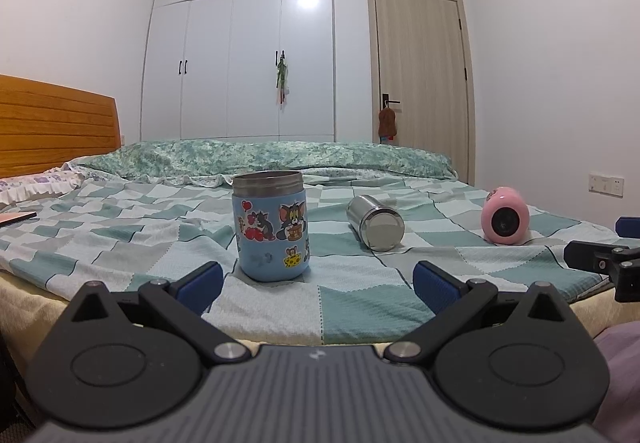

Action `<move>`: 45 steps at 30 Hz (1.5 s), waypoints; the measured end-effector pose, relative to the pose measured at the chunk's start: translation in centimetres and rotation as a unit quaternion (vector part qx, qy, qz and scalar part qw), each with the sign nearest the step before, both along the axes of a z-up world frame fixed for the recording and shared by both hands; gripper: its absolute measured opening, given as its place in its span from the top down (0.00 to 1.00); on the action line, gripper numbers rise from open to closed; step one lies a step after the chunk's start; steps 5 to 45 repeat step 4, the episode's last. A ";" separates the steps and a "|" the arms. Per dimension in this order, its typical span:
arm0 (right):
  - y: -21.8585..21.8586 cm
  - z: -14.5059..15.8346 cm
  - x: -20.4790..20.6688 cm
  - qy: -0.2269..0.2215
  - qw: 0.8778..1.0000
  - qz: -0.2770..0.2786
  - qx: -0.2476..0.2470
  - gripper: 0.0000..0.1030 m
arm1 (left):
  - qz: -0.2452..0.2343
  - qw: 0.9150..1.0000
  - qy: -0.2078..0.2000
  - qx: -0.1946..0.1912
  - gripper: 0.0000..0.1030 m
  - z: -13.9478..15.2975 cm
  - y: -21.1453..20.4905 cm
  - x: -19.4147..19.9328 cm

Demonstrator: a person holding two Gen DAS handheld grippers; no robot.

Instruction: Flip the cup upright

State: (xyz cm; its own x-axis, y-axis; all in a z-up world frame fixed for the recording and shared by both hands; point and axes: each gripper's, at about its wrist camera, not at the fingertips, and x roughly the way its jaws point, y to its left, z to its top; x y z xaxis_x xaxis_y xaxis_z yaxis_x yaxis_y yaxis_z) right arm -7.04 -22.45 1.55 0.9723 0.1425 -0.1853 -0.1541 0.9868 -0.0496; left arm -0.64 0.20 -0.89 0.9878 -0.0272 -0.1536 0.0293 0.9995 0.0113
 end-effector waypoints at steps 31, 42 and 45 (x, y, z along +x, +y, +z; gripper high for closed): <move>0.0 0.0 0.1 0.000 1.000 0.000 0.000 0.00 | 0.000 1.000 -0.003 0.003 0.00 0.0 -0.2 -0.1; 0.0 0.0 0.1 0.000 1.000 0.000 0.000 0.00 | 0.000 1.000 -0.003 0.003 0.00 0.0 -0.2 -0.1; 0.0 0.0 0.1 0.000 1.000 0.000 0.000 0.00 | 0.000 1.000 -0.003 0.003 0.00 0.0 -0.2 -0.1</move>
